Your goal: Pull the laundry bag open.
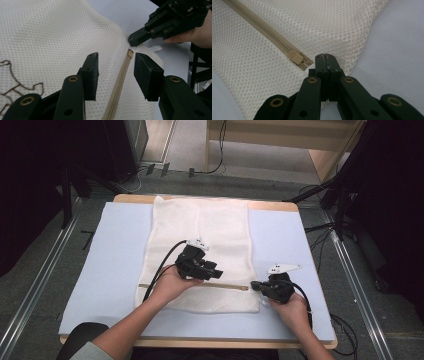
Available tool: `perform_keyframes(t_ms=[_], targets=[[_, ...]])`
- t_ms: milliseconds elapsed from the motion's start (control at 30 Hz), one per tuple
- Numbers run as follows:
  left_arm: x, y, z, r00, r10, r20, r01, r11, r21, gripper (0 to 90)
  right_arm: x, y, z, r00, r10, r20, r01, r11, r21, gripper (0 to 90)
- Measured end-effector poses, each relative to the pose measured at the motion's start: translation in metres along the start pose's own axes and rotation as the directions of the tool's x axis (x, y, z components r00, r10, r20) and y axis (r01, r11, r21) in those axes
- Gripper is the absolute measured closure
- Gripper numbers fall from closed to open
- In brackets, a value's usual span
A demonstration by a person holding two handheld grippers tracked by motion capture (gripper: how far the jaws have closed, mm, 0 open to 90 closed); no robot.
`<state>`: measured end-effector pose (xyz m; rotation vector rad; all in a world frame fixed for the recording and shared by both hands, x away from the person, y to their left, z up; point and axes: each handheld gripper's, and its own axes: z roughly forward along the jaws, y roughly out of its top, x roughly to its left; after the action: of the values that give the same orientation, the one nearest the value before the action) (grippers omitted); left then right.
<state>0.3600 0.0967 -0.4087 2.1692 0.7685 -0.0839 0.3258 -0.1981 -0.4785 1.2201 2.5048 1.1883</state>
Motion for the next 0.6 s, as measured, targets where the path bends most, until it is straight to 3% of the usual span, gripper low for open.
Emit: perform_keyframes(t_ms=[167,400,600], targets=[[-0.009,0.001,0.020,0.9997,0.024,0.008,-0.024,0.9984,0.052,61.3,0.000,0.000,0.000,0.9999,-0.012,0.000,0.012,1.000,-0.001,90.0],[-0.021,0.002,0.043,0.9992,0.025,0.031,-0.028,0.9947,0.099,69.1,0.001,0.000,0.000,0.9997,-0.023,0.003,0.023,1.000,0.002,90.0],[-0.023,0.001,0.060,0.9986,-0.013,0.052,0.006,0.9911,0.133,74.5,0.002,-0.001,0.000,0.9990,-0.044,0.008,0.044,0.999,-0.008,90.0]])
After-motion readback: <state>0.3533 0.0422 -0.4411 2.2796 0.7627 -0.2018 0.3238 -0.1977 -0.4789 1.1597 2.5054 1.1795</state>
